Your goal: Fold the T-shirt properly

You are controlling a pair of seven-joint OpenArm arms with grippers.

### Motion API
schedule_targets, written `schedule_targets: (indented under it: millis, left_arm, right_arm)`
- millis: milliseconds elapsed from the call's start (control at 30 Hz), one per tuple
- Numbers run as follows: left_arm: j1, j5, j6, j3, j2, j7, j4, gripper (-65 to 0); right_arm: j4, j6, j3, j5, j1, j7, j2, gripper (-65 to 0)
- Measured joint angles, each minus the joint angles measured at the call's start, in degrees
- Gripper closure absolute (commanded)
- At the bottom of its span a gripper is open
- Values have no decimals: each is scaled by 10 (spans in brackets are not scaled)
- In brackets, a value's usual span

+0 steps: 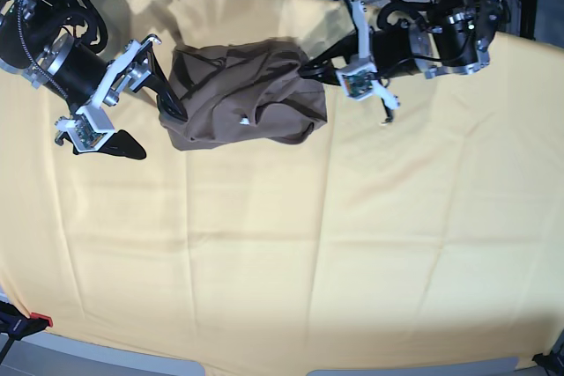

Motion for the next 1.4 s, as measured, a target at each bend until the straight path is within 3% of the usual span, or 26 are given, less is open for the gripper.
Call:
schedule_targets:
  millis: [233, 400, 467, 533, 667, 700, 767, 833, 867, 933, 1033, 1400]
  left_arm:
    - [59, -27, 0, -74, 3, 1, 0, 0]
    - [77, -52, 98, -128, 3, 1, 0, 0]
    - [88, -78, 87, -131, 3, -4, 0, 0]
    - [97, -64, 60, -129, 5, -1, 1, 0]
    - [96, -59, 61, -130, 5, -27, 0, 0]
    - [96, -59, 50, -130, 5, -42, 0, -30]
    - [89, -51, 30, -130, 5, -42, 1, -182]
    - [75, -48, 31, -130, 5, -40, 0, -332]
    - [66, -48, 33, -130, 5, -41, 0, -372]
    - [49, -33, 31, -129, 5, -48, 1, -378]
    - [29, 35, 21, -115, 5, -64, -10, -377]
    - [-87, 122, 17, 18, 5, -128, -165, -377]
  right_arm:
    - [0, 0, 0, 0, 0, 0, 0, -467]
    - [0, 0, 0, 2, 0, 0, 0, -467]
    - [0, 0, 0, 2, 0, 0, 0, -467]
    - [0, 0, 0, 2, 0, 0, 0, -467]
    - [0, 0, 0, 2, 0, 0, 0, -467]
    - [0, 0, 0, 3, 0, 0, 0, -467]
    - [0, 0, 0, 2, 0, 0, 0, -467]
    - [0, 0, 0, 2, -1, 0, 0, -467]
    - [0, 0, 0, 2, -1, 0, 0, -467]
    - [0, 0, 0, 3, -1, 0, 0, -467]
    - [0, 0, 0, 3, -1, 0, 0, -467]
    - [0, 0, 0, 9, -1, 0, 0, -467]
